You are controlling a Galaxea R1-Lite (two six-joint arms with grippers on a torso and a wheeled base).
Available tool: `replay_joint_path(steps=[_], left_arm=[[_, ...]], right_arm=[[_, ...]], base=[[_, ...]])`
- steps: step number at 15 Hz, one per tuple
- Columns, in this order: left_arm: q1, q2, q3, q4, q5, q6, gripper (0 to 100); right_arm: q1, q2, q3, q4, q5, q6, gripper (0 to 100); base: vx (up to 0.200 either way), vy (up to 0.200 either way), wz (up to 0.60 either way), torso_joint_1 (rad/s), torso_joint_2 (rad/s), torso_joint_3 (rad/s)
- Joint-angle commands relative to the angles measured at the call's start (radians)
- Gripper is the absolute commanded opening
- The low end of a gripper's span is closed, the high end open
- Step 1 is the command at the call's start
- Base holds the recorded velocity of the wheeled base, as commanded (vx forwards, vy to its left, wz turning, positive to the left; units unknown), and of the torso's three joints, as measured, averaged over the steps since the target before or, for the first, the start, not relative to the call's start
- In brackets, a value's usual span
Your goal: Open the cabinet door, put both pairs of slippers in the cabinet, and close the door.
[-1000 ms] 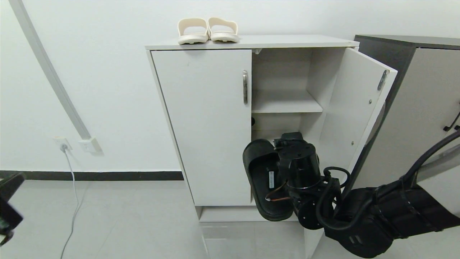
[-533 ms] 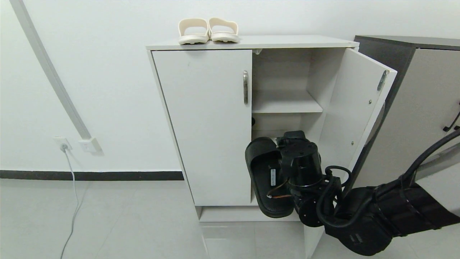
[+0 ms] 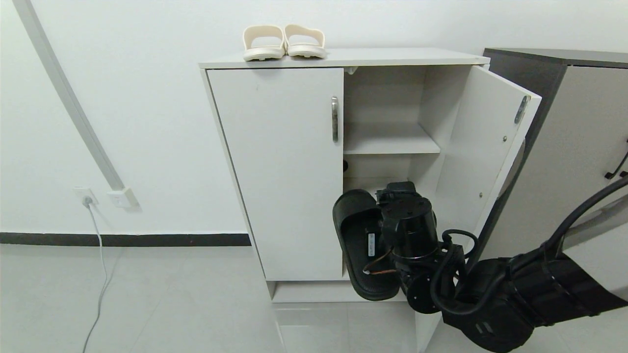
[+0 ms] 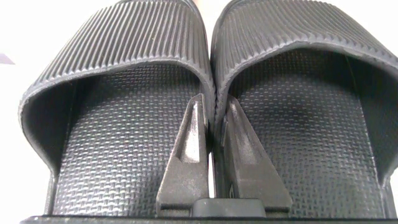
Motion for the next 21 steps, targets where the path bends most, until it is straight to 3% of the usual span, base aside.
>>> replay_joint_path(steps=[1, 10, 17, 19, 21], left_arm=[[0.000, -0.009, 0.003, -0.004, 0.000, -0.002, 0], [0.000, -0.009, 0.005, -0.009, -0.039, -0.005, 0], [0.000, -0.009, 0.005, -0.009, -0.039, -0.006, 0], [0.000, -0.009, 0.005, -0.009, -0.040, -0.028, 0], [0.000, -0.009, 0.005, -0.009, -0.040, -0.028, 0]], right_arm=[[0.004, 0.002, 0.000, 0.000, 0.000, -0.007, 0], [-0.003, -0.013, -0.042, 0.000, -0.005, -0.045, 0], [-0.026, -0.010, -0.034, 0.003, -0.089, -0.045, 0], [-0.036, -0.015, -0.023, 0.005, -0.094, -0.045, 0], [-0.050, -0.015, -0.005, 0.006, -0.127, -0.045, 0]], base=[[0.000, 0.000, 0.00, 0.000, 0.00, 0.000], [0.000, -0.044, 0.00, 0.000, 0.00, 0.002], [0.000, 0.000, 0.00, 0.000, 0.00, 0.000], [0.000, 0.000, 0.00, 0.000, 0.00, 0.000], [0.000, 0.000, 0.00, 0.000, 0.00, 0.000]])
